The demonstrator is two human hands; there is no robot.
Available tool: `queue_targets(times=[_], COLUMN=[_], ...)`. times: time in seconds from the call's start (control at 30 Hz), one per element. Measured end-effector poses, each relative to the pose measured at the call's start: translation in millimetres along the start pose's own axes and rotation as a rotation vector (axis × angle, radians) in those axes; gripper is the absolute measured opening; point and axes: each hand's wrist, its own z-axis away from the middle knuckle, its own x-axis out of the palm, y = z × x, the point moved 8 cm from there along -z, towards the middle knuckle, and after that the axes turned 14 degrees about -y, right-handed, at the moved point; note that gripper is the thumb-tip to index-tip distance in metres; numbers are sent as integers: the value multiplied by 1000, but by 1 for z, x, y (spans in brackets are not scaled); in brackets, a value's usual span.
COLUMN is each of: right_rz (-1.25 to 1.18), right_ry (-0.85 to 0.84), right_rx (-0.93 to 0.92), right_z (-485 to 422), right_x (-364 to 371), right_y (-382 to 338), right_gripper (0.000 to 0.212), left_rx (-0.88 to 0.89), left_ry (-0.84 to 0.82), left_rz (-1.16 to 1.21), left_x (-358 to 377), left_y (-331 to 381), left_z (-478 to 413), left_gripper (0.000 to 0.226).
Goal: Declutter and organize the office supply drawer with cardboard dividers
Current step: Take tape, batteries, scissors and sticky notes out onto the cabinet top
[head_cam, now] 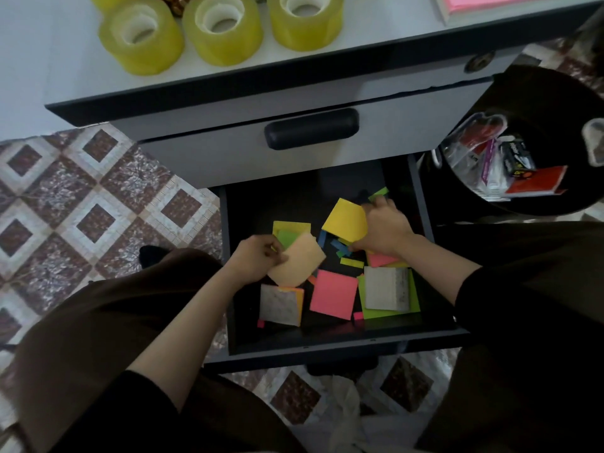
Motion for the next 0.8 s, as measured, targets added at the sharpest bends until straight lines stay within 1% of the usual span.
queue_targets(times=[0.1,0.13,0.2,0.27,0.33,0.37,0.4,0.43,0.47,0.5,0.57,0.6,0.67,0.73,0.77,0.8], right_rz=[-54,-61,-70,-75,-81,-84,-88,-92,-98,-101,-100,-98,-91,-81,-76,-72], right_ry=[12,15,17,16,15,15,13,12,11,9,0,-3,-9,-23,-29,-31], right_rx=[22,24,30,36,36,37,37,37,36,34,30,29,31,41,48,52], right_z=[0,0,-1,-2,-3,-3,-4,-4,-4,-5,-6,-6,-7,-7,-8,-8], right_x=[-6,-7,-8,-9,-9,-9,-8,-8,-8,-7,-5,-3,0,4,6,6], right_y=[6,7,8,8,8,9,9,9,9,9,9,9,10,12,13,14], right_gripper=[95,95,95,95,95,95,95,95,95,94,94,94,93,94,94,94], left_rx=[16,33,80,136,215,247,245,197,106,-22,-291,-369,-434,-443,-435,-415], left_ry=[8,1,-29,-58,-25,13,71,153,236,285,247,211,174,168,191,223], left_rz=[75,56,-103,-338,-523,-546,-519,-470,-422,-388,-382,-374,-315,-287,-352,-480], left_x=[-8,-9,-8,-1,3,3,1,-3,-9,-11,-6,-1,8,16,16,14], left_y=[5,9,19,34,47,51,52,50,44,36,18,12,5,6,11,19], left_z=[-3,-6,-11,-16,-19,-21,-20,-20,-18,-15,-11,-9,-11,-16,-18,-20], left_gripper=[3,5,18,31,41,44,46,42,38,40,61,70,80,79,75,68])
